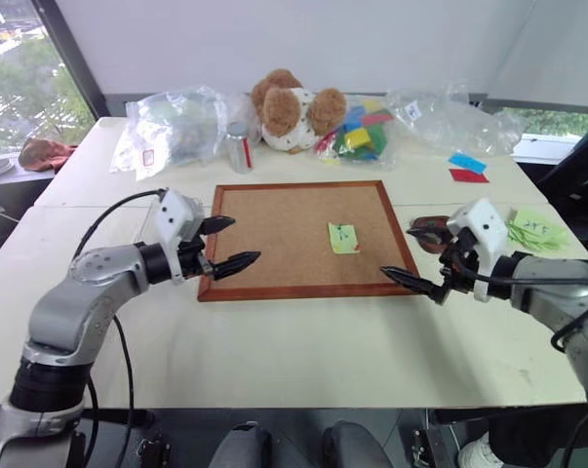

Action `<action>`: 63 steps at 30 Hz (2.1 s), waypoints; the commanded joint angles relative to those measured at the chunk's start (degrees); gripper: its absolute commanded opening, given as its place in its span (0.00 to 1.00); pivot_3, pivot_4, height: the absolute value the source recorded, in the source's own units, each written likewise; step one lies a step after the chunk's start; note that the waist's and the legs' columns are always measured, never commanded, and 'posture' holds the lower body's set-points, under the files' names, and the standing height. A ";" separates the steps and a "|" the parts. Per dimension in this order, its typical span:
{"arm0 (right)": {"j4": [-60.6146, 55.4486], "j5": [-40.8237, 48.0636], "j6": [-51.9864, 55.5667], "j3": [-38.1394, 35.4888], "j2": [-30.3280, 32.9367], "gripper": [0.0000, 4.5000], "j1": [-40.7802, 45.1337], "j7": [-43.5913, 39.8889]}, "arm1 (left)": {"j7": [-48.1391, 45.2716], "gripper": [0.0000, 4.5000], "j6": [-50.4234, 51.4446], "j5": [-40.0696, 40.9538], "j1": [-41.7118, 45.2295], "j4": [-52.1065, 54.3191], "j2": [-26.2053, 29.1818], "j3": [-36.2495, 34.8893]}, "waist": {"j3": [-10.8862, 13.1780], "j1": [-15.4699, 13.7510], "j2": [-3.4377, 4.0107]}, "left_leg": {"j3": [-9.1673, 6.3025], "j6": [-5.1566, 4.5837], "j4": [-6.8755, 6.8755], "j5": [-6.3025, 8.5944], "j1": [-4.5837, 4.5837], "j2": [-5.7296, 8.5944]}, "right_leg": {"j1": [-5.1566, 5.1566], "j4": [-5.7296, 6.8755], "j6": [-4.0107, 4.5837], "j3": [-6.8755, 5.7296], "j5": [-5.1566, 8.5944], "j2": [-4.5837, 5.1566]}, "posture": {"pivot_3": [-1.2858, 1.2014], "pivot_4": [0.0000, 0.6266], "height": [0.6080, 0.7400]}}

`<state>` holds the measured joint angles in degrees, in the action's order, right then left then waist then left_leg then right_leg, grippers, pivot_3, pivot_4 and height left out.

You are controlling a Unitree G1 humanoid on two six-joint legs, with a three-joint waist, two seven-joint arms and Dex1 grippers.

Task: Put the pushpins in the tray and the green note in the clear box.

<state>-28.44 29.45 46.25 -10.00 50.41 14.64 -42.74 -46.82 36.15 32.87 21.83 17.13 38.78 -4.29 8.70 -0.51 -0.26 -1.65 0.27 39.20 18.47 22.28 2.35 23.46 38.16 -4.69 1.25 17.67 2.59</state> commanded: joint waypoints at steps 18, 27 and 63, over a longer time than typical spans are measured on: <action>-0.91 0.35 0.63 -0.69 1.17 1.00 2.81 0.92 | 1.85 0.99 -0.12 0.97 1.68 1.42 -1.20 -0.26 | 0.00 -0.07 0.00 | 0.00 -0.01 0.00 0.01 0.01 0.00 | 0.02 -0.01 0.00 0.00 0.00 0.00 | 0.52 0.24 1.00; -0.61 0.44 1.25 -0.31 1.25 1.00 3.88 0.86 | 2.39 0.99 -1.68 -0.91 2.25 0.51 -2.69 0.24 | 0.00 -0.08 0.00 | 0.00 -0.01 0.00 0.01 0.02 0.00 | 0.02 -0.01 0.00 0.00 0.00 0.00 | 0.52 0.24 1.00; 42.26 -17.36 -11.44 14.33 -22.79 1.00 28.28 12.08 | 7.73 0.00 -33.88 -27.23 16.22 -55.88 -27.72 14.52 | -0.10 1.19 0.04 | 0.07 0.07 0.09 -0.16 -0.14 0.03 | -0.02 0.27 -0.01 -0.02 -0.01 -0.01 | 0.52 0.24 1.00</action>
<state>12.51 12.69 37.24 4.07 28.53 41.22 -30.23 -39.35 1.63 6.69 39.21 -35.93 11.27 10.18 8.59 0.69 -0.22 -1.58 0.34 39.29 18.31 22.08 2.38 23.39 38.44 -4.71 1.23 17.66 2.58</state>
